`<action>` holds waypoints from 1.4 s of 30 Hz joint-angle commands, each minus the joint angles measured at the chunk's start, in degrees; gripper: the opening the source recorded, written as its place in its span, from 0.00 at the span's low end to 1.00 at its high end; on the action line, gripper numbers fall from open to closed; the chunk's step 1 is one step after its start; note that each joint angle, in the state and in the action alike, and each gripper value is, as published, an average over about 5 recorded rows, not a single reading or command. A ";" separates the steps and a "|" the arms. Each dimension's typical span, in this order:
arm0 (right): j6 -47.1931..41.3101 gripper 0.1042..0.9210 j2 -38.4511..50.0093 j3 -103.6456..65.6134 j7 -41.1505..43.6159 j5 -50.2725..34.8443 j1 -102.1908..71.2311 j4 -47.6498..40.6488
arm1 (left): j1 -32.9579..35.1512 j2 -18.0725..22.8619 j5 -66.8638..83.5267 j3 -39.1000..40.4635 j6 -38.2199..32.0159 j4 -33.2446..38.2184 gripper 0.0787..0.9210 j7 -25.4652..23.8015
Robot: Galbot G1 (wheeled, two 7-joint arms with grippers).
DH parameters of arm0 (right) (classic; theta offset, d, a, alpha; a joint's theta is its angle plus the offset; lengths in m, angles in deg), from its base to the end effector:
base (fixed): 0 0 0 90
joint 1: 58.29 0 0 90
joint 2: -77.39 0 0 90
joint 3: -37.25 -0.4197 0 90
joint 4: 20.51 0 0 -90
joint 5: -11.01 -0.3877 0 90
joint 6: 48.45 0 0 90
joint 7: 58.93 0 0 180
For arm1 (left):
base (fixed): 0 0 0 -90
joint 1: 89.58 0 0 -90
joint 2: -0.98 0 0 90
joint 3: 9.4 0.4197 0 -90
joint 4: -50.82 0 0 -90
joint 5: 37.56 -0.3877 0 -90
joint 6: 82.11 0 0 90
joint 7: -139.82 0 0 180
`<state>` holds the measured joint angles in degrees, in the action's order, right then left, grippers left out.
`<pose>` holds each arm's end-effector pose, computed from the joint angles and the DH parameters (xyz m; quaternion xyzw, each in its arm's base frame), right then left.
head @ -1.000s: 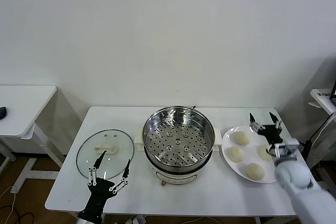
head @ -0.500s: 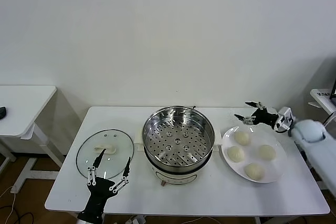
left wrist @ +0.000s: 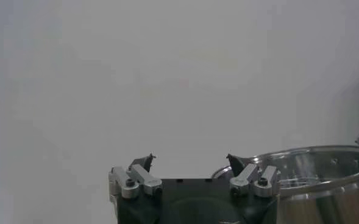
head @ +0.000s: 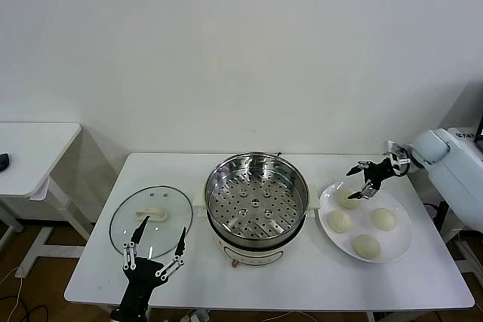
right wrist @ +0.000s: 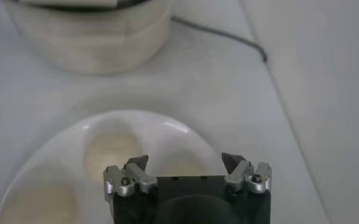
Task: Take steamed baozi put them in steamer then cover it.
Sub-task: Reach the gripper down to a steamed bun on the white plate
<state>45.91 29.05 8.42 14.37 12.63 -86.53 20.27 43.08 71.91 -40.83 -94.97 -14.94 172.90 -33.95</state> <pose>0.6571 -0.3084 -0.2143 0.5185 -0.6293 0.4256 0.3924 0.0983 0.0459 -0.3766 0.1045 0.9835 0.1015 0.1075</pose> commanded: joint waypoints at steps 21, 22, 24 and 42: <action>2.66 0.88 -8.70 5.42 -5.88 10.71 2.24 -11.40 | 0.56 0.51 -0.06 0.10 -0.79 -0.24 0.88 0.54; 2.69 0.88 -8.79 5.42 -5.80 10.78 2.13 -11.46 | 0.58 0.52 -0.06 0.09 -0.80 -0.21 0.88 0.54; 2.74 0.88 -8.95 5.42 -5.70 10.93 1.86 -11.54 | 0.63 0.51 -0.06 0.05 -0.89 -0.17 0.88 0.55; 3.52 0.72 -8.16 5.90 -7.98 10.45 0.92 -9.45 | 0.58 0.43 0.03 -0.31 -1.26 0.27 0.88 1.15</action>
<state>49.32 20.79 13.88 7.40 23.24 -85.66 9.88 43.75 72.38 -40.85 -95.26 -16.21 173.09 -32.91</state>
